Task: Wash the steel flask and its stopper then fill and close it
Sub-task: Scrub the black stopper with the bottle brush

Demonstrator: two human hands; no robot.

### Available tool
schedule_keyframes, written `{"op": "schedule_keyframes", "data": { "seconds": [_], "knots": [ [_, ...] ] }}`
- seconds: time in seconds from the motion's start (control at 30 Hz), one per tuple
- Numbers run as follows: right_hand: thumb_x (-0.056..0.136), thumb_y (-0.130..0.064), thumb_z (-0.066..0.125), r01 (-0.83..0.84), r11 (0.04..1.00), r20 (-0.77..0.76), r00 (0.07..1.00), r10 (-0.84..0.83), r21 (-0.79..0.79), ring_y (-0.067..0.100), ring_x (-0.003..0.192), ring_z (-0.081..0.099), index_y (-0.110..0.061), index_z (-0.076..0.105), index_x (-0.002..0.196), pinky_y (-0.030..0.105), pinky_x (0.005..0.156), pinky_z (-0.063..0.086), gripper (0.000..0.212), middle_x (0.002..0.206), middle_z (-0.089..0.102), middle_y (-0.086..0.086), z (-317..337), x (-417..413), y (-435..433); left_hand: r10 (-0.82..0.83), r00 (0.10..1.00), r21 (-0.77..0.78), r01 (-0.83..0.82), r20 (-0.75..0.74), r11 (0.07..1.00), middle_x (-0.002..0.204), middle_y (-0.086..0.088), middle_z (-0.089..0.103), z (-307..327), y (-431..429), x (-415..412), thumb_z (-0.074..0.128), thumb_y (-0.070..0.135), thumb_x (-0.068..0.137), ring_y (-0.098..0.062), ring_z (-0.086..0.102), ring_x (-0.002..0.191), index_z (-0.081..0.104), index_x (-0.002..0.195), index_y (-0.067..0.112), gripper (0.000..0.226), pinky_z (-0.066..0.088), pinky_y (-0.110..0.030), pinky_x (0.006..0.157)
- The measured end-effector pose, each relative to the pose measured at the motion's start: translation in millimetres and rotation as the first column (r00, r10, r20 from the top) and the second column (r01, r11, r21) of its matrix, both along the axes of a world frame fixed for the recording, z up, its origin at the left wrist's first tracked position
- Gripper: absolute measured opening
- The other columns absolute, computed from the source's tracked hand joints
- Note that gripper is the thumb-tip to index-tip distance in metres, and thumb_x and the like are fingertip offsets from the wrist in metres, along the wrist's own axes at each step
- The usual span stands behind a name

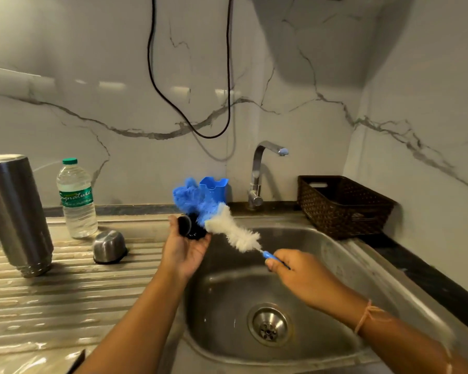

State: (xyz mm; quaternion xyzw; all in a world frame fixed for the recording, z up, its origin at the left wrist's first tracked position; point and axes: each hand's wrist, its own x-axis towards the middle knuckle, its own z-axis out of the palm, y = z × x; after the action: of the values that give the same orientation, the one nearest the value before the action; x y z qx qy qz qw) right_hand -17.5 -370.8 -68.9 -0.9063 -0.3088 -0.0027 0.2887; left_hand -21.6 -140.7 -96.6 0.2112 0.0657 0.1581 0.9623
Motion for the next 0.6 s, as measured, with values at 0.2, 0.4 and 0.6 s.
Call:
{"op": "schedule_keyframes", "data": {
  "seconds": [0.2,0.4,0.6],
  "knots": [
    [0.1,-0.039,0.034,0.0,0.982,-0.068,0.998,-0.013,-0.189,0.016,0.071,0.044,-0.025,0.034,0.067,0.019,0.052,0.027,0.035,0.065,0.04,-0.009,-33.9,-28.9,-8.5,0.06,0.991,-0.094,-0.072,-0.121,0.993,0.104,-0.011,0.063,-18.6,-10.4,19.2,0.032,0.069,0.087,-0.026,0.06,0.093,0.049,0.131,0.018,0.069,0.044,-0.043,0.088],
    [0.1,-0.035,0.036,0.05,0.996,-0.134,0.989,-0.06,-0.077,0.02,0.081,0.051,-0.017,0.05,0.08,0.029,0.068,0.038,0.03,0.081,0.054,0.003,-8.6,-14.3,12.7,-0.008,0.999,0.103,0.012,-0.035,0.995,0.1,-0.01,0.071,-18.9,-24.8,19.0,0.055,0.048,0.076,-0.019,0.072,0.082,0.05,0.133,0.01,0.068,0.056,-0.039,0.078],
    [0.099,-0.038,0.037,-0.028,0.976,-0.201,0.98,-0.016,-0.216,0.017,0.08,0.045,-0.021,0.035,0.065,0.026,0.067,0.03,0.039,0.083,0.05,0.002,-34.6,-38.8,14.1,0.109,0.993,-0.032,-0.111,-0.048,0.993,0.098,-0.008,0.064,-22.4,11.6,12.0,0.044,0.056,0.09,-0.021,0.066,0.083,0.046,0.136,0.015,0.061,0.054,-0.036,0.069]
  ]
}}
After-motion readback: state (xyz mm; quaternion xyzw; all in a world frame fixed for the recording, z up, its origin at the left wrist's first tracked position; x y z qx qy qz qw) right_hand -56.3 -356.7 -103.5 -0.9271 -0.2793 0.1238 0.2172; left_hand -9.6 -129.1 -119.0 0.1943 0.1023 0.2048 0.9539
